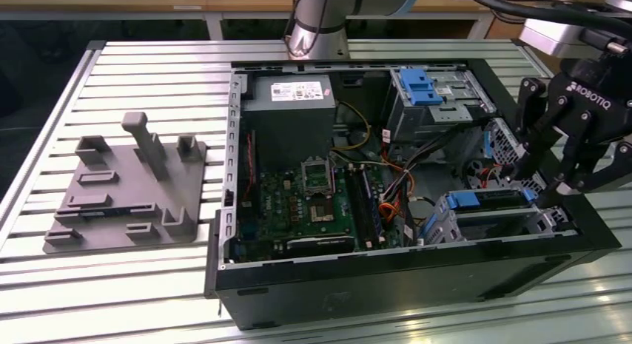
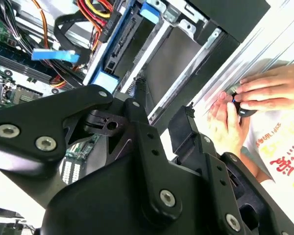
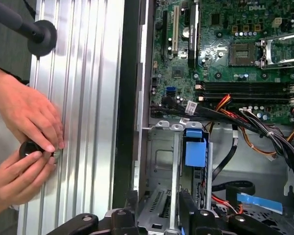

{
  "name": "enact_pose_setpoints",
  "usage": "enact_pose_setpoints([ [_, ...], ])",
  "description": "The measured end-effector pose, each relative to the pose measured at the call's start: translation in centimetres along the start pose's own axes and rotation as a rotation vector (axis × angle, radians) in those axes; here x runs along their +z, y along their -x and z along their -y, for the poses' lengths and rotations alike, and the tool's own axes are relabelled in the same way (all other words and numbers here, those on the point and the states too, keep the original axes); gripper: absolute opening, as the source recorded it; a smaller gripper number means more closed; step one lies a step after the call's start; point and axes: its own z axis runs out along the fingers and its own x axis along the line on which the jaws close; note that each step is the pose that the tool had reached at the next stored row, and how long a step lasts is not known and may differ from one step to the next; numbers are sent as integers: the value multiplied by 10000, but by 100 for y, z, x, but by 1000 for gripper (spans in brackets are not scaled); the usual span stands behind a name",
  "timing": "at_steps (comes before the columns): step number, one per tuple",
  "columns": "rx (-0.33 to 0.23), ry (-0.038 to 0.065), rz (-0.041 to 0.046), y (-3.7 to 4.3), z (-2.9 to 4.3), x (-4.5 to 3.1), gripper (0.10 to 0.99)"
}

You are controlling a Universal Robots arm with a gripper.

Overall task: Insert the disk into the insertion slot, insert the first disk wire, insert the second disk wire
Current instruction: 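Insert the first disk wire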

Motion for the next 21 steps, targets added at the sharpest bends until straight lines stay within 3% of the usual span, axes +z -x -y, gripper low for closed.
enact_pose_setpoints([
  [7, 1, 1, 0, 299, 64, -53, 467],
  [9, 1, 1, 0, 350, 104, -59, 467],
  [12, 0, 1, 10, 358, 216, -54, 467],
  [14, -6, -4, 116, 358, 238, -49, 467],
  [18, -27, -22, 579, 356, 243, -40, 467],
  [19, -30, -24, 637, 354, 246, -34, 467],
  [21, -31, -25, 658, 353, 251, -18, 467],
])
